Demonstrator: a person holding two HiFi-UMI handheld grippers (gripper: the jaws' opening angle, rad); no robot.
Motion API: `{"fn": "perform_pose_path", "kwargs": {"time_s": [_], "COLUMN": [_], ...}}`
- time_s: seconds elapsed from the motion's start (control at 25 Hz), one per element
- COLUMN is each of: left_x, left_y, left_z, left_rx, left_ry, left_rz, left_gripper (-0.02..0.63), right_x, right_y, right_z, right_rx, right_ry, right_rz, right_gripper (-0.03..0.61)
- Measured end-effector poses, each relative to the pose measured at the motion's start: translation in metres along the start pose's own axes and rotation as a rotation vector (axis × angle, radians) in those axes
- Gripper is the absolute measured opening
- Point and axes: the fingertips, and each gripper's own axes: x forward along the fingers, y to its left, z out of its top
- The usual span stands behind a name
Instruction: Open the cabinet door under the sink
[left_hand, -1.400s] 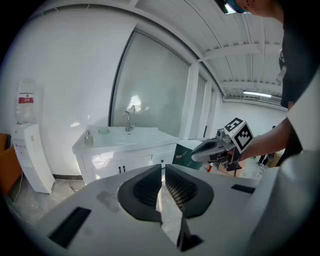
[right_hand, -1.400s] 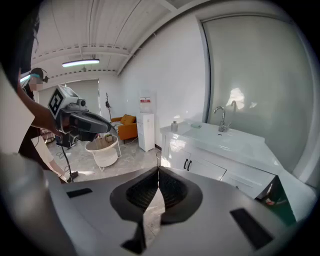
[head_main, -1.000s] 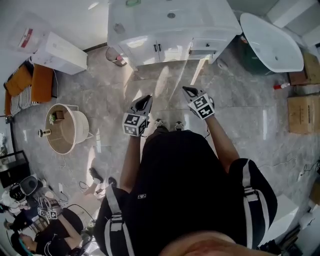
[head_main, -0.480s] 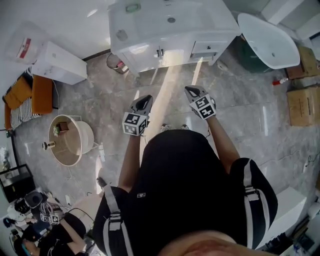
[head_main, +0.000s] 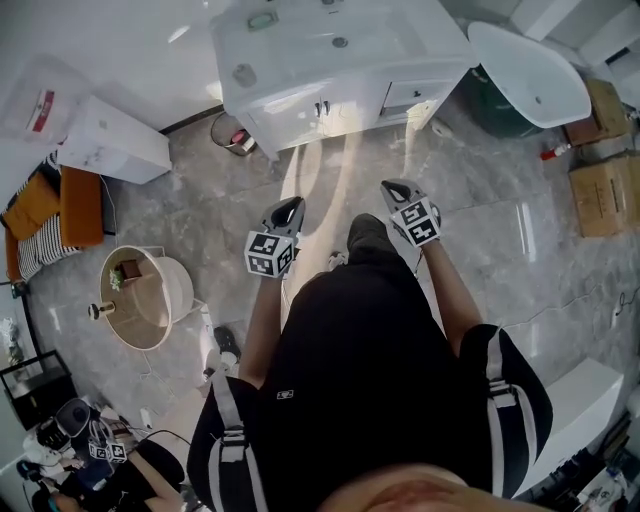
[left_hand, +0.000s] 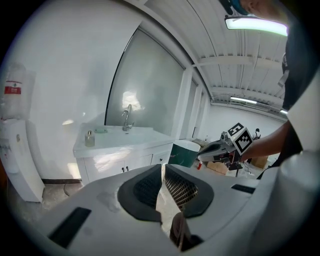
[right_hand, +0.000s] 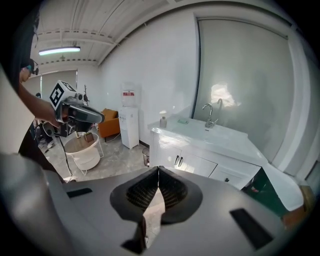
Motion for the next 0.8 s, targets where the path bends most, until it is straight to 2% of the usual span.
{"fn": "perform_pose_path", "kwargs": {"time_s": [0.24, 0.52, 0.64, 0.8], "left_x": [-0.005, 0.0, 0.009, 0.026], "left_y": [0.014, 0.058, 0.061, 0.07], "left_z": [-0.005, 0.001, 0.001, 0.003], "left_rx": [-0.009, -0.052, -0.037, -0.001], "left_ry": [-0.001, -0.022, 0.01, 0.068], "left_rz": [0.01, 0.064, 0.042, -0.028], "left_gripper": [0.031, 0.031, 0.031, 0.031], "right_x": [0.012, 0.045, 0.06, 0.102], "right_y": [0.008, 0.01, 0.001, -0.017], "right_z": [-0.005, 0.005, 0.001, 0.004], "right_rx": [0.017, 0.038, 0.074, 0.135], "right_ry": [0.018, 0.012, 0.02, 0.015], "right_rz": [0.002, 0.038, 0.039, 0.027], "right_gripper": [0.06, 0.06, 0.06, 0.06]}}
